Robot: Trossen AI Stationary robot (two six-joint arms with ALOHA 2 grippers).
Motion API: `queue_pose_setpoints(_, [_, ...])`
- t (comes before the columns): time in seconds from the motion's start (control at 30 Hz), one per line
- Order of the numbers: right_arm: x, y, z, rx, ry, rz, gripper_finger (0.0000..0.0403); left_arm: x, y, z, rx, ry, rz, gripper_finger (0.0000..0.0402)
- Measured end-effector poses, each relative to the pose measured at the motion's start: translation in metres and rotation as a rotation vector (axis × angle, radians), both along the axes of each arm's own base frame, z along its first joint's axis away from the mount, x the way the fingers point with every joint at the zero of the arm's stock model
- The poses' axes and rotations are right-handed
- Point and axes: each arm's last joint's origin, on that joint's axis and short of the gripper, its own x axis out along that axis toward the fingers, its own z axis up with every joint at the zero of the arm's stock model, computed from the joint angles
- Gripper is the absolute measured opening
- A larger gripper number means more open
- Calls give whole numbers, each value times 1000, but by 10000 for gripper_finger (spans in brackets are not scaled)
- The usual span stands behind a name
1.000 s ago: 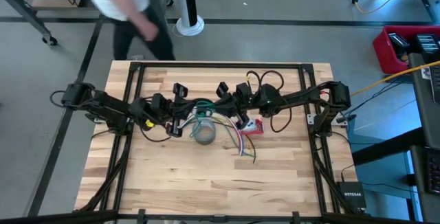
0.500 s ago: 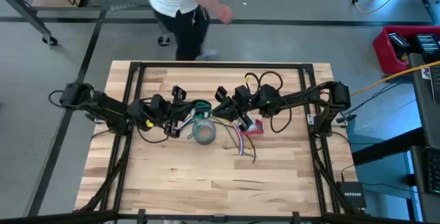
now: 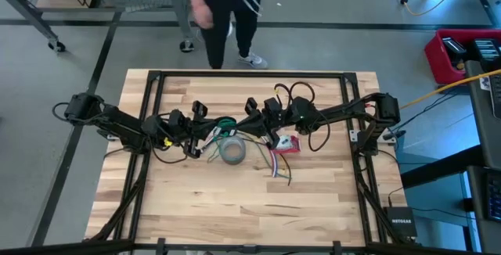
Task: Coil cords
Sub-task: Coil the green wire onto the black spool
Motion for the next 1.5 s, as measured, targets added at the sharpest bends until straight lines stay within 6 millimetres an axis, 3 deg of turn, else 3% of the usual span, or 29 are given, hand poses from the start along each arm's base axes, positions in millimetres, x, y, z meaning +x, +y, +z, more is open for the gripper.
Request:
queue_pose_setpoints(0.47, [0,0,-1,-17,4,25,44,-3,-1,-6,10,28,17,0])
queue_pose_setpoints(0.77, [-4,-14,5,23,24,21,44,-23,1,-6,-26,2,25,0])
queue_pose_setpoints(1.17, [4,-3,-14,43,223,21,44,-24,1,4,32,-24,107,0])
queue_pose_setpoints(1.5, [20,8,-53,86,375,5,44,-6,-2,24,95,-64,168,0])
